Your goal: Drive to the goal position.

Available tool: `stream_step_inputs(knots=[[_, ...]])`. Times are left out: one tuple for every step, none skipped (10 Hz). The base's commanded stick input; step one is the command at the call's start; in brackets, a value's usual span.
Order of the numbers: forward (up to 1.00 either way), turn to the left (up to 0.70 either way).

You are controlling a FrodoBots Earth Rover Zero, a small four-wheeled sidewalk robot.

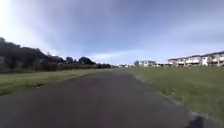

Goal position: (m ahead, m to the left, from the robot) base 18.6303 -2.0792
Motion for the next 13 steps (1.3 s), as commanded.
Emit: stream_step_inputs(knots=[[1.00,0.00],[1.00,0.00],[1.00,0.00],[1.00,0.00],[1.00,0.00],[1.00,0.00],[1.00,0.00],[1.00,0.00],[1.00,0.00],[1.00,0.00],[1.00,0.00],[1.00,0.00],[1.00,0.00]])
